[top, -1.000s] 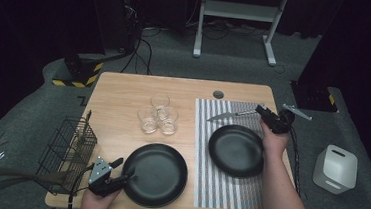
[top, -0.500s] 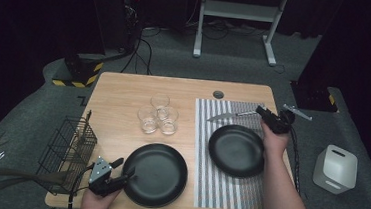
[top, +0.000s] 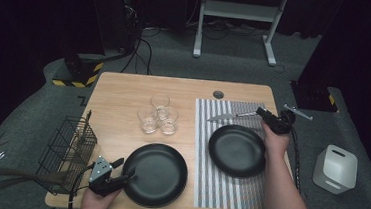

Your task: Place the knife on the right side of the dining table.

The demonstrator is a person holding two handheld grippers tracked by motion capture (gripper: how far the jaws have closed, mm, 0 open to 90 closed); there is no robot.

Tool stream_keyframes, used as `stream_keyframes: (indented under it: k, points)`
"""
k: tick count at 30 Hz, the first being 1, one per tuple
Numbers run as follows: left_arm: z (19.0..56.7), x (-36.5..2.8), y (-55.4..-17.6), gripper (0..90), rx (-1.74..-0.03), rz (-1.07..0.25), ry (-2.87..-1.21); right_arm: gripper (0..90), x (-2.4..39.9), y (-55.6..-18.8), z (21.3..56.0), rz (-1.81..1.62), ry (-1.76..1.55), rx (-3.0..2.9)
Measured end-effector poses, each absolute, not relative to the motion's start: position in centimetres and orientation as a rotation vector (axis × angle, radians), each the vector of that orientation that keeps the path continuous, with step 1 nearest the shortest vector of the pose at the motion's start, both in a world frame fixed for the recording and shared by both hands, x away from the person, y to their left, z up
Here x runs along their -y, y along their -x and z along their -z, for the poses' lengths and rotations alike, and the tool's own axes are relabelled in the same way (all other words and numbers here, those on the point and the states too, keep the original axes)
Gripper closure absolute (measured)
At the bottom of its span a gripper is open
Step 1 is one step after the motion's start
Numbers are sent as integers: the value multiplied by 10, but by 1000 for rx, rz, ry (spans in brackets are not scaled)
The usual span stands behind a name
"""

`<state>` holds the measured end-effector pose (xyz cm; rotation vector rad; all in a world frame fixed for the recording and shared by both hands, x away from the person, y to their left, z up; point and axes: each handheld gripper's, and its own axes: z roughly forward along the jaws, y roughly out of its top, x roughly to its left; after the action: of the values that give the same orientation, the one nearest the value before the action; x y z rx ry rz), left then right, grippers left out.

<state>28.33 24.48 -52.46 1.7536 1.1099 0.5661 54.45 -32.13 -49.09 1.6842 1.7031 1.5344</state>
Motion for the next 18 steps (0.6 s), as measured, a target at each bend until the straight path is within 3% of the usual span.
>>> stream_keyframes:
  k: [18]
  points:
    - [525, -245, -284, 396, -1108, -559, -1754, 610, 324, -545, 493, -1493, -1671, -1738]
